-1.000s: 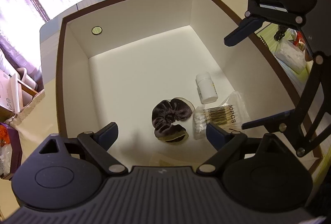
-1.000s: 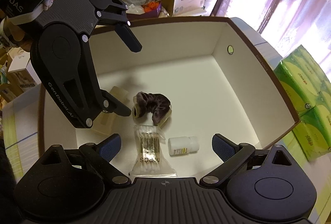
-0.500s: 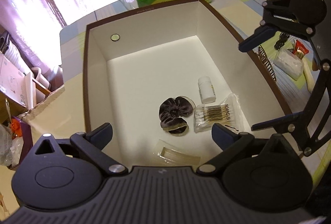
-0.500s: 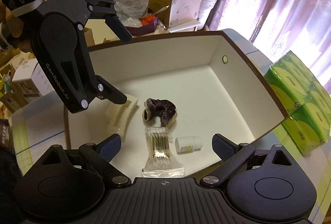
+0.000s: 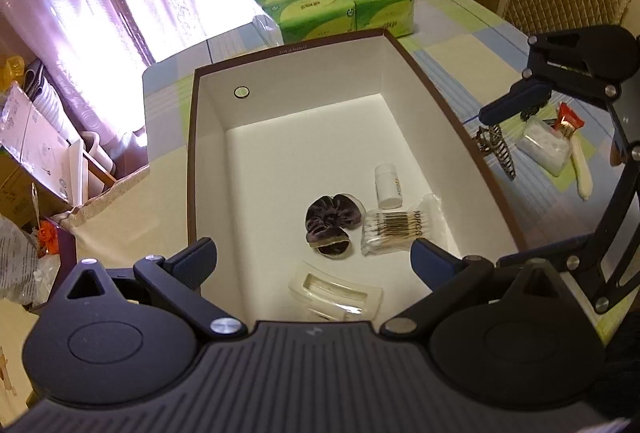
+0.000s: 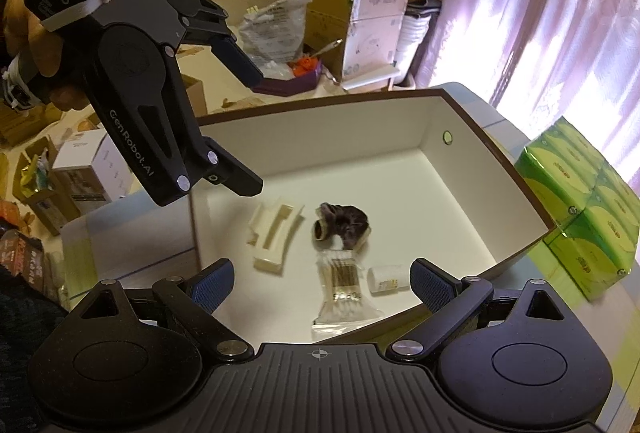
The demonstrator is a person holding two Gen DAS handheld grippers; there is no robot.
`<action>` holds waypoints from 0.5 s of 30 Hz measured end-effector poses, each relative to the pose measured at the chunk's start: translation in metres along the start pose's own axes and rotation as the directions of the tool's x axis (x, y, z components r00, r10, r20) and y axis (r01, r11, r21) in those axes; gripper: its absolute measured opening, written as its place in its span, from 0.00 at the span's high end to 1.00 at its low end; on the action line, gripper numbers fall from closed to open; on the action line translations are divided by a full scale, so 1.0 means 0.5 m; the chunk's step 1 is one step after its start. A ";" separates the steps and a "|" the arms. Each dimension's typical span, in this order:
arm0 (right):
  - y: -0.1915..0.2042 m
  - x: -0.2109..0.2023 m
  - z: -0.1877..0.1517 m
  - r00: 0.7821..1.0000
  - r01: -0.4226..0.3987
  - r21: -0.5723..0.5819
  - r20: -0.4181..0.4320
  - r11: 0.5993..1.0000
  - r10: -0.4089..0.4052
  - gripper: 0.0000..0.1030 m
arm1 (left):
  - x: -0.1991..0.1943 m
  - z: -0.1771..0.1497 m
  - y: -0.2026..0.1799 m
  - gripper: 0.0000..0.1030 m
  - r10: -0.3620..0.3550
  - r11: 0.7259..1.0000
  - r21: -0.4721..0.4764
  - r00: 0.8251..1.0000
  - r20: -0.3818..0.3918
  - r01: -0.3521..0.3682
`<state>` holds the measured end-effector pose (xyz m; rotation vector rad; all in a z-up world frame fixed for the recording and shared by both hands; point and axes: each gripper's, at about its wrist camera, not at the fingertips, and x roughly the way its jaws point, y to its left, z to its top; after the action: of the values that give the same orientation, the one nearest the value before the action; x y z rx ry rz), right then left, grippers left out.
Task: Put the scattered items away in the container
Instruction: 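Move both open grippers from the box back to the items on the table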
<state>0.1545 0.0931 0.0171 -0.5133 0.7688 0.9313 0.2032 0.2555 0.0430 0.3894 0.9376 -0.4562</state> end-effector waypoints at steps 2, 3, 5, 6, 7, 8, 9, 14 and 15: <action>0.010 -0.009 -0.004 1.000 -0.009 -0.002 0.009 1.000 0.009 0.04 | -0.010 -0.007 -0.004 0.01 0.004 1.000 -0.010 1.000 0.000 -0.004; 0.014 -0.013 -0.006 1.000 -0.013 -0.002 0.013 1.000 0.013 0.04 | -0.015 -0.011 -0.007 0.01 0.008 1.000 -0.016 1.000 -0.002 -0.008; 0.022 -0.020 -0.010 1.000 -0.025 -0.001 0.019 1.000 0.025 0.04 | -0.024 -0.020 -0.011 0.01 0.018 0.999 -0.029 1.000 -0.004 -0.018; 0.027 -0.024 -0.013 0.999 -0.030 0.000 0.022 1.000 0.030 0.04 | -0.029 -0.025 -0.013 0.01 0.023 0.999 -0.036 1.000 -0.005 -0.023; 0.030 -0.027 -0.016 0.999 -0.035 0.000 0.026 0.999 0.035 0.04 | -0.033 -0.030 -0.015 0.01 0.028 0.999 -0.043 1.000 -0.007 -0.028; 0.034 -0.031 -0.019 0.999 -0.042 0.000 0.029 0.999 0.042 0.04 | -0.037 -0.035 -0.017 0.01 0.033 0.998 -0.051 0.999 -0.010 -0.034; 0.037 -0.034 -0.022 0.998 -0.049 -0.001 0.031 0.999 0.049 0.04 | -0.042 -0.040 -0.020 0.01 0.040 0.997 -0.059 0.999 -0.011 -0.041; 0.049 -0.052 -0.044 0.996 -0.082 -0.009 0.040 0.997 0.082 0.04 | -0.064 -0.070 -0.039 0.01 0.059 0.994 -0.093 0.998 -0.024 -0.061; 0.051 -0.056 -0.049 0.995 -0.088 -0.008 0.042 0.996 0.089 0.04 | -0.067 -0.076 -0.045 0.01 0.061 0.993 -0.100 0.998 -0.029 -0.064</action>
<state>0.1135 0.0748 0.0214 -0.4662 0.7554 1.0238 0.1484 0.2629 0.0481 0.3328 0.9666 -0.3458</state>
